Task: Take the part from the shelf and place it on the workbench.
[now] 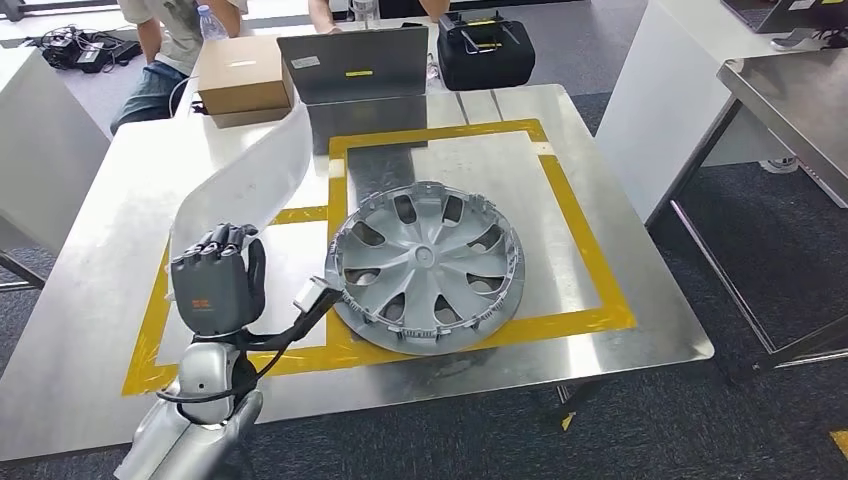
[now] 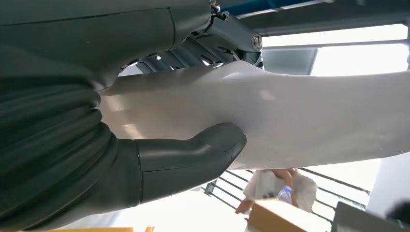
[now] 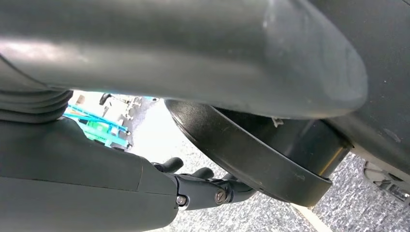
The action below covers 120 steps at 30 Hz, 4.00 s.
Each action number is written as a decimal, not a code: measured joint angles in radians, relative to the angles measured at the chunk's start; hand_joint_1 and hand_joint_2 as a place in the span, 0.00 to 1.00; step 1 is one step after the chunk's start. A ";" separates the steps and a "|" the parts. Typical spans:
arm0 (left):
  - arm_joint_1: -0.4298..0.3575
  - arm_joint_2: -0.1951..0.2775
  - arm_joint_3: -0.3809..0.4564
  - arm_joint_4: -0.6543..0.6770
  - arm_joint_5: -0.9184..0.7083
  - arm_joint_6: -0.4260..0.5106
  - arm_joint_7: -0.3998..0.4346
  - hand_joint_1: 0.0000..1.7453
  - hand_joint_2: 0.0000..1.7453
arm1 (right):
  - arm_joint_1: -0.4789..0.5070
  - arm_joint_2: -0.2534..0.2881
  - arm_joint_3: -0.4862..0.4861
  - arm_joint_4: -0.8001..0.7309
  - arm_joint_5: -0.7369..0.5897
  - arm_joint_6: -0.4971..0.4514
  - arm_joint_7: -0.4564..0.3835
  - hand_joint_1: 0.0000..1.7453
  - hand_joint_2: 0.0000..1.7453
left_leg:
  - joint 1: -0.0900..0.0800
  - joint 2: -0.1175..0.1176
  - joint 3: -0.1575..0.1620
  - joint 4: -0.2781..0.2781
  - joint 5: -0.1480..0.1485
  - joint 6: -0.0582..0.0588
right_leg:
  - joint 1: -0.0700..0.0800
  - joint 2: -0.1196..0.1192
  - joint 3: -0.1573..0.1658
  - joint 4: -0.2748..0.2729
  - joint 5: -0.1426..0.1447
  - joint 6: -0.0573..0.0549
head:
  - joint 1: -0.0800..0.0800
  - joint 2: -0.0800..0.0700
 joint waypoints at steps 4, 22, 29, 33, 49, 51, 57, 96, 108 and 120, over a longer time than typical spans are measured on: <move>-0.055 0.026 -0.133 0.070 0.000 -0.072 0.063 1.00 1.00 | -0.001 0.000 0.006 0.000 -0.006 0.001 0.000 0.00 0.00 | 0.001 0.002 0.003 -0.005 0.001 -0.008 | 0.001 0.002 0.000 0.000 0.000 -0.005 | 0.000 0.000; -0.201 0.115 -0.485 0.113 0.000 -0.043 0.190 0.00 0.00 | -0.004 -0.001 0.010 0.005 -0.034 0.013 0.000 0.00 0.00 | 0.002 0.000 0.005 -0.005 0.001 -0.017 | 0.001 0.000 0.005 -0.002 0.001 -0.006 | 0.000 0.000; -0.204 0.117 -0.493 0.113 0.000 -0.030 0.190 0.00 0.00 | -0.004 -0.002 0.010 0.005 -0.037 0.013 0.000 0.00 0.00 | 0.002 0.000 0.005 -0.005 0.001 -0.017 | 0.001 0.000 0.005 -0.002 0.001 -0.006 | 0.000 0.000; -0.204 0.118 -0.497 0.113 0.000 -0.030 0.190 0.00 0.00 | -0.004 -0.002 0.010 0.005 -0.037 0.013 0.000 0.00 0.00 | 0.002 0.000 0.005 -0.005 0.001 -0.017 | 0.002 0.001 0.005 -0.002 0.001 -0.006 | 0.000 0.000; -0.199 0.120 -0.466 0.113 0.000 0.041 -0.268 0.00 0.00 | -0.005 -0.003 0.015 0.006 -0.042 0.012 0.000 0.00 0.00 | 0.000 0.000 0.005 -0.002 -0.001 -0.014 | 0.000 0.000 0.006 -0.005 0.002 -0.005 | 0.000 0.000; -0.196 0.120 -0.448 0.113 0.000 0.049 -0.411 0.00 0.00 | -0.006 -0.003 0.020 0.006 -0.042 0.012 0.000 0.00 0.00 | -0.002 0.000 0.005 0.001 -0.004 -0.008 | -0.002 0.000 0.008 -0.007 0.002 -0.002 | 0.000 0.000; -0.198 0.117 -0.408 0.109 0.002 0.049 -0.887 0.00 0.00 | -0.010 -0.007 0.034 0.009 -0.039 0.013 0.000 0.00 0.00 | 0.009 0.005 0.021 -0.029 0.015 0.006 | -0.001 0.001 0.018 -0.013 -0.002 0.014 | 0.001 0.000; -0.169 0.061 -0.304 0.054 0.003 0.027 -1.242 0.00 0.00 | -0.014 -0.012 0.048 0.011 -0.075 0.013 0.000 0.00 0.00 | 0.011 0.025 -0.006 -0.007 0.019 0.015 | -0.008 -0.003 -0.094 0.262 -0.121 0.037 | 0.014 0.000; -0.168 0.055 -0.275 0.053 0.003 0.030 -1.242 0.00 0.00 | -0.008 -0.008 0.048 0.011 -0.082 0.013 0.000 0.00 0.00 | 0.008 0.017 -0.096 0.098 -0.044 -0.040 | -0.002 -0.007 0.046 -0.044 0.015 -0.028 | 0.016 0.000; -0.166 0.054 -0.262 0.052 0.003 0.029 -1.242 0.00 0.00 | -0.013 -0.009 0.048 0.011 -0.083 0.012 0.000 0.00 0.00 | 0.005 0.017 0.105 -0.019 -0.066 -0.001 | -0.001 -0.007 -0.065 -0.024 0.115 0.015 | 0.014 0.000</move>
